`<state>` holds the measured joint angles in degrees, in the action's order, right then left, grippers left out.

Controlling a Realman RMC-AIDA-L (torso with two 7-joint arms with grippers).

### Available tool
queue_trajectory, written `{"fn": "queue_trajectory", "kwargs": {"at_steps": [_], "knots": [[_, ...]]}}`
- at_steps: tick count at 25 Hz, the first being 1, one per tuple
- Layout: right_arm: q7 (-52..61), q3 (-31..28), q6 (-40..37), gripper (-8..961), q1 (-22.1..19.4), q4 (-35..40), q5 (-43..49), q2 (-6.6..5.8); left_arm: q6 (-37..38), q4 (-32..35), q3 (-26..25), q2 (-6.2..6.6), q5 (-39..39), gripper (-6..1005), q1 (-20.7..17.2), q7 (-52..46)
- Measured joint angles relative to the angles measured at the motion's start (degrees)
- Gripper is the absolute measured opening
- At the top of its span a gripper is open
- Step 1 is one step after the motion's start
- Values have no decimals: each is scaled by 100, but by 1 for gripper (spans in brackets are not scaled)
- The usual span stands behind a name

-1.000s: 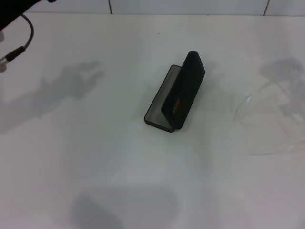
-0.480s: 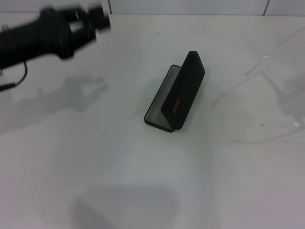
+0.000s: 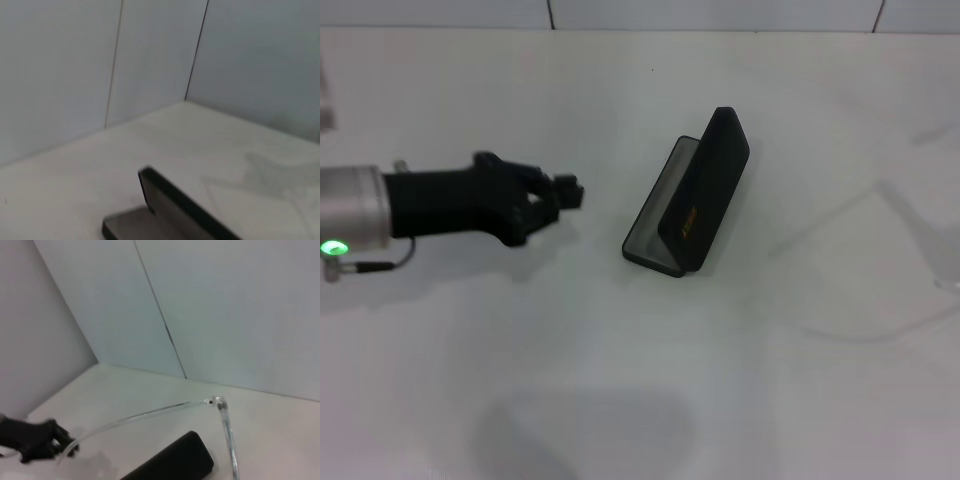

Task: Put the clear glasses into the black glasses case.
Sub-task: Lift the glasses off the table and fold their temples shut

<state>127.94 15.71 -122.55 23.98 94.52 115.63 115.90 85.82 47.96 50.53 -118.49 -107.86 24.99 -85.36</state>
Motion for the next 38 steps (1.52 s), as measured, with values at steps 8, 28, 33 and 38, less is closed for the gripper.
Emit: {"fn": "queue_trajectory", "kwargs": {"at_steps": [8,28,33,38], "knots": [[-253,-150,-71,77,-307,-129,-294,14,-565,-922,334,-134,-16,125,204,510],[-569,-191,-73,77,-459,-504,-318,-10,-1103,-2199,428,-170,414,126,949,1285],[-569,-245,-65,77,-453,-505,-325,-14,-1107,-2222,489,-176,416,126,953,1286],[-573,-245,-57,77,-437,-506,-329,-17,-1110,-2312,928,-182,759,124,955,1290]]}}
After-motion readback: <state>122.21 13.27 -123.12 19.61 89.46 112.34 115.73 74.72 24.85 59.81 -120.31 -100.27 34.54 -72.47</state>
